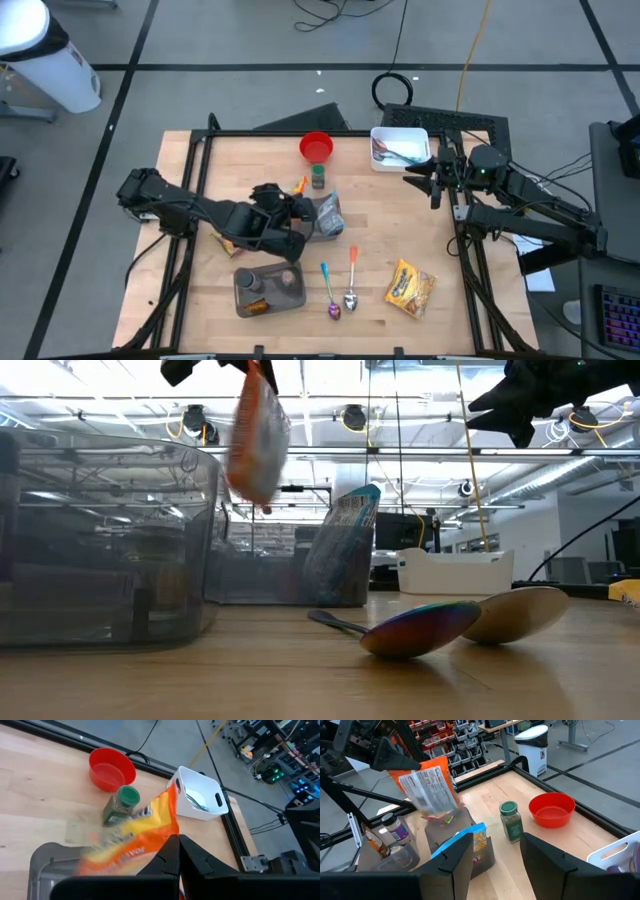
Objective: Pick & Place Food Item
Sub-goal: Put the orange noodle pack into the top black bin
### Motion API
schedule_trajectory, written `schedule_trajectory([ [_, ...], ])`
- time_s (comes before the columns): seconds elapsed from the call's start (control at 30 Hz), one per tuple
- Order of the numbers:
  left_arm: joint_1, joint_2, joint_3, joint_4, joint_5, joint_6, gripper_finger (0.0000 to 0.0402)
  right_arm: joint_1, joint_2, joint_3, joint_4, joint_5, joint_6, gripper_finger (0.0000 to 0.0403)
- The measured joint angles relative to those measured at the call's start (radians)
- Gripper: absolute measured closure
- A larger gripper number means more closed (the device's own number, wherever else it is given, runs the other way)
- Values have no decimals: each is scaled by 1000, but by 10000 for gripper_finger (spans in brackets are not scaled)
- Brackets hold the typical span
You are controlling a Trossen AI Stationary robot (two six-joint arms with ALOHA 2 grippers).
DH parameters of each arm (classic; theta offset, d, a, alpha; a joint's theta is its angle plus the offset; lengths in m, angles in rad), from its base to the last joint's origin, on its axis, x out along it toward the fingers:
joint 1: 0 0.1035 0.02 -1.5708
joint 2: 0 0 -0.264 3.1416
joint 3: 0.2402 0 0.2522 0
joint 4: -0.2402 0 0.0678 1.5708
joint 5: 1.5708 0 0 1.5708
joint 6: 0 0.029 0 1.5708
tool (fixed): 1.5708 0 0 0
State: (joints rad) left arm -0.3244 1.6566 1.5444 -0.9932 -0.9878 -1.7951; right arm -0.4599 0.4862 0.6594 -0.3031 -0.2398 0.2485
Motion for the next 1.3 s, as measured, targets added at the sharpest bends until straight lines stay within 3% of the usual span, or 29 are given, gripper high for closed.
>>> schedule_trajectory([
  [0.4, 30, 21, -42, 4, 39, -11, 401, 0, 0, 0, -1, 0, -6, 253],
  [0.9, 30, 20, -282, 342, 82, -74, 401, 0, 0, 0, -2, -1, -34, 253],
  [1.3, 97, 20, -296, 382, 100, -49, 401, 0, 1, 0, -2, 0, -55, 259],
])
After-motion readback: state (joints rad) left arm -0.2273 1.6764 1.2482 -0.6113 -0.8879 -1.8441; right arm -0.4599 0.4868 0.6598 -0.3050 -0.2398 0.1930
